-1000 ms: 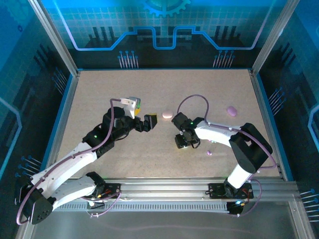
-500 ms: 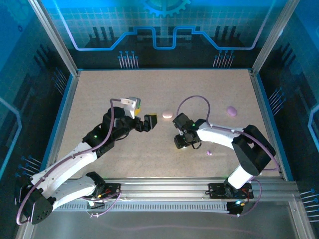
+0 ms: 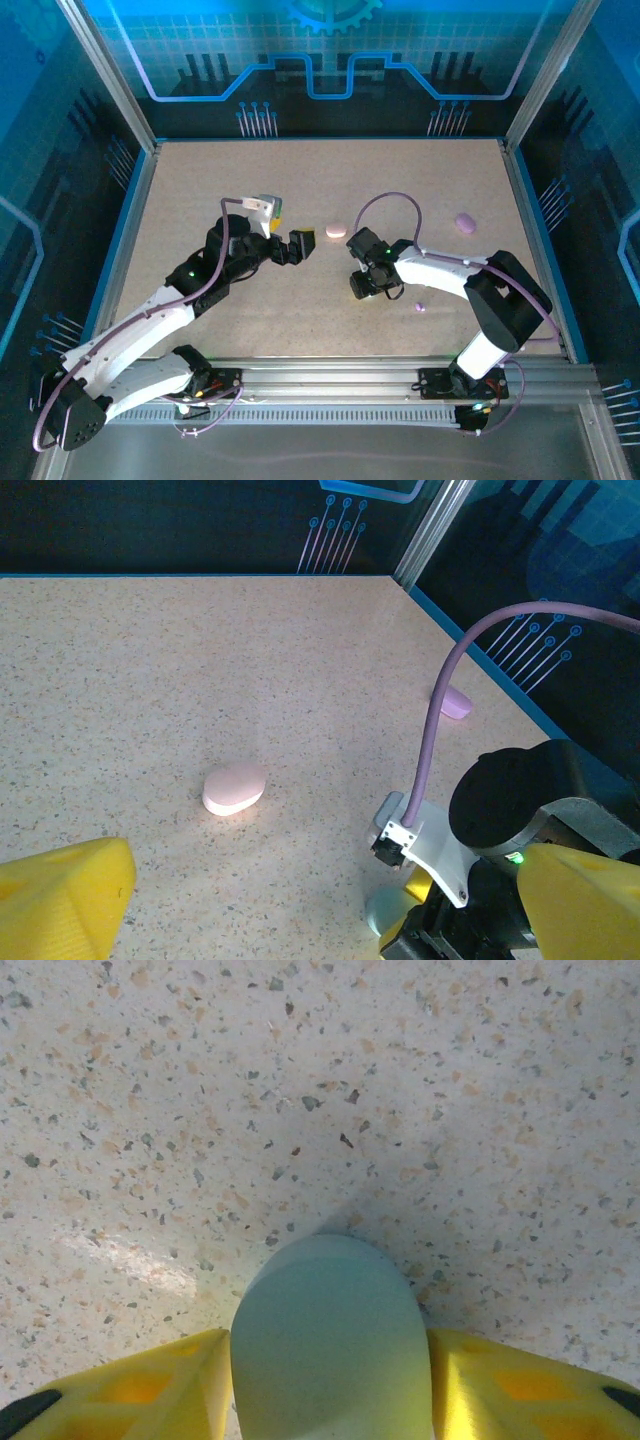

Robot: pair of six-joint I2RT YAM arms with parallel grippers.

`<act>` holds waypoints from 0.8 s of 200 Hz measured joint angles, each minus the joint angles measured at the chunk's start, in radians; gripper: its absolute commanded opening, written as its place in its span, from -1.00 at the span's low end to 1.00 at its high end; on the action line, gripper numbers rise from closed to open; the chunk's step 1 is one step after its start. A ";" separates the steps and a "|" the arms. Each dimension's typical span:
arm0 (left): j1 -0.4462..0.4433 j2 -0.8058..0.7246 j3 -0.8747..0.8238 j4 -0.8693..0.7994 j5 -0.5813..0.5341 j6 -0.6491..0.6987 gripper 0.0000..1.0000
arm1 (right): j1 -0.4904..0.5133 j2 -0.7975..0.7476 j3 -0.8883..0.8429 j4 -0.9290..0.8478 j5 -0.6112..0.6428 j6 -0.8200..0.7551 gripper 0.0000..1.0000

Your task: Insert wireless bluetooth earbuds into charging case

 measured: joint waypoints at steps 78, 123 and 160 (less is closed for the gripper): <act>0.000 0.013 0.011 -0.004 0.001 -0.001 0.98 | 0.000 -0.001 -0.036 0.023 0.003 -0.005 -0.20; 0.000 0.015 0.019 -0.026 0.001 -0.023 0.89 | 0.007 -0.152 -0.098 0.065 -0.023 -0.040 -0.42; 0.011 0.023 0.077 -0.060 0.061 -0.073 0.78 | 0.011 -0.508 -0.168 0.224 -0.142 -0.198 -0.45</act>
